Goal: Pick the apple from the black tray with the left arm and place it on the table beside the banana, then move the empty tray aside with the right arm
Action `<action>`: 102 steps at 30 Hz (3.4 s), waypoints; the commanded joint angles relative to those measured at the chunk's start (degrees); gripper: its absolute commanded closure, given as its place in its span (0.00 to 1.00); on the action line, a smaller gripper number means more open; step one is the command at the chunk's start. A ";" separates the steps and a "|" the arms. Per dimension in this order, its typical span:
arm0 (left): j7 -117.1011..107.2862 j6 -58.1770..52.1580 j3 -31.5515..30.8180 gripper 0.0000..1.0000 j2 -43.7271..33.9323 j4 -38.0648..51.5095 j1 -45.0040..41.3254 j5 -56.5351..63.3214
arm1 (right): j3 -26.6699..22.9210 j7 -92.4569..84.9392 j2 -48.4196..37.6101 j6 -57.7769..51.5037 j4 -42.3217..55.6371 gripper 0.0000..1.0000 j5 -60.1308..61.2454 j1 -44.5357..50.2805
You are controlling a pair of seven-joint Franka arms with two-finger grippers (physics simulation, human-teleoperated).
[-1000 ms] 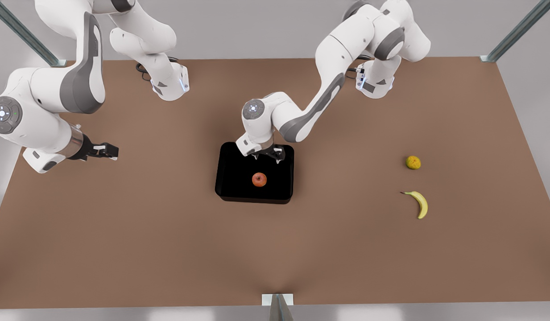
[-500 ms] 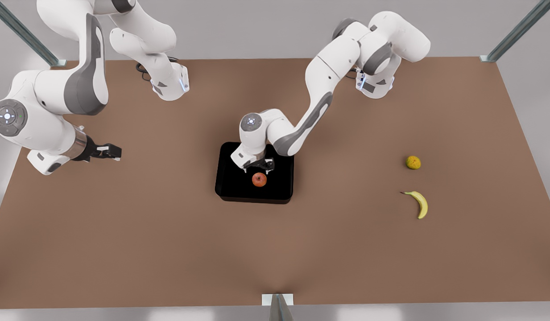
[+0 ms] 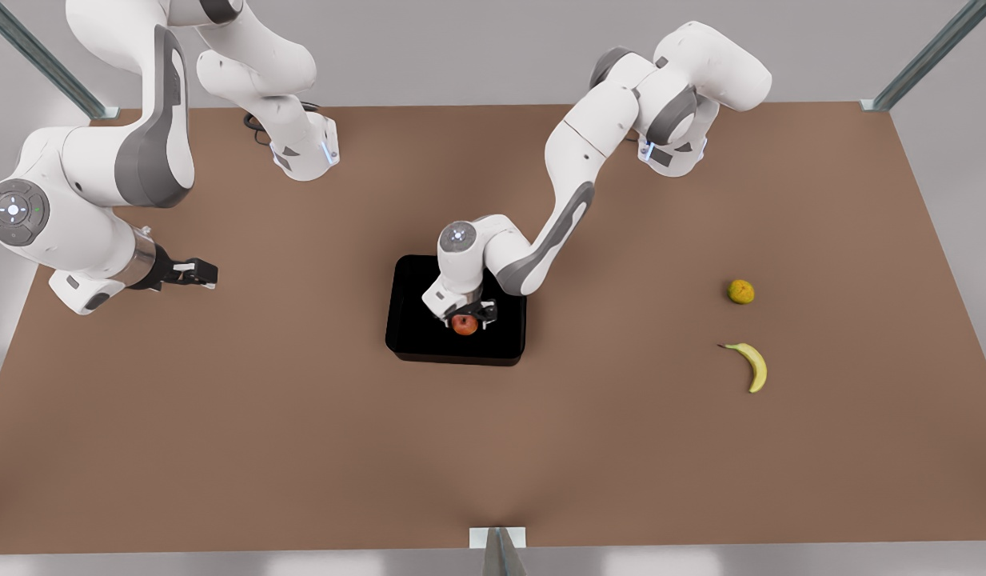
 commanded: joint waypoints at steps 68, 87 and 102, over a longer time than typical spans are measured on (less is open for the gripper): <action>81.28 -23.98 0.14 0.29 -22.38 -11.38 46.66 -11.04 | 1.30 7.79 2.05 0.16 1.70 0.00 2.62 14.41; 64.06 -21.06 0.32 0.00 -44.61 -31.87 46.84 -14.38 | 4.64 50.78 14.97 12.64 -2.52 0.00 11.41 20.22; 58.43 -41.29 0.14 0.00 -36.97 -5.59 49.48 -16.67 | 4.90 51.13 13.74 26.79 -12.81 0.00 11.50 20.75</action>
